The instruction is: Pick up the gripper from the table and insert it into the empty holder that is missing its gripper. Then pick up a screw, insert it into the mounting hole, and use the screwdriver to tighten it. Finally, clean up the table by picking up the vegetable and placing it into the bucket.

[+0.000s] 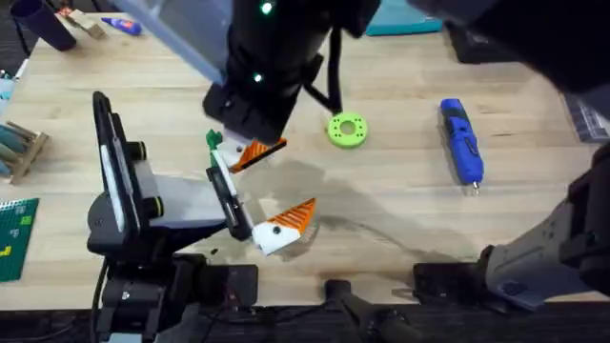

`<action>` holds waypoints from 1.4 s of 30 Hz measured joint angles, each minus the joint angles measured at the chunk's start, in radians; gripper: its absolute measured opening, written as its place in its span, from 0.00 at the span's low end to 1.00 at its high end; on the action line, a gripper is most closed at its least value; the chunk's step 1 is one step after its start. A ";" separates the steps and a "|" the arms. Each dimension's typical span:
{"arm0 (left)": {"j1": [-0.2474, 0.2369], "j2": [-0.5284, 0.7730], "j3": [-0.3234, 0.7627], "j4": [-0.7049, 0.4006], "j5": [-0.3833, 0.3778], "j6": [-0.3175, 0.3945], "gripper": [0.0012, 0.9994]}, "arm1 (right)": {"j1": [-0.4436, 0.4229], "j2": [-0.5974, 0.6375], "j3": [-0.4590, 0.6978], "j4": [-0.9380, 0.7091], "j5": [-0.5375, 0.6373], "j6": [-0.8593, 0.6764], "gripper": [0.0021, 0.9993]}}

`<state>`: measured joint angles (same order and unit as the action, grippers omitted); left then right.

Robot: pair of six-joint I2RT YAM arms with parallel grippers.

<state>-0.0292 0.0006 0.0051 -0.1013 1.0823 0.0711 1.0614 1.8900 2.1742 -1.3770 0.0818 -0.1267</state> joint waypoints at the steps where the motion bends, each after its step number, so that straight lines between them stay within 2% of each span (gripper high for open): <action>1: 0.000 0.000 0.000 0.000 0.000 0.000 0.99 | 0.009 0.000 0.000 0.001 0.000 -0.001 0.00; 12: 0.000 0.000 0.000 0.000 0.000 0.000 0.99 | 0.064 0.000 0.000 0.015 -0.019 -0.009 0.00; 26: 0.000 0.000 0.000 0.000 0.000 0.000 0.99 | 0.064 0.062 0.002 0.015 -0.027 -0.030 0.00; 42: 0.000 0.000 0.000 0.000 0.000 0.000 0.99 | 0.055 0.064 0.002 0.020 -0.026 -0.083 0.00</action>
<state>-0.0292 0.0008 0.0051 -0.1013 1.0823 0.0711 1.1165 1.9537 2.1761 -1.3572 0.0559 -0.2093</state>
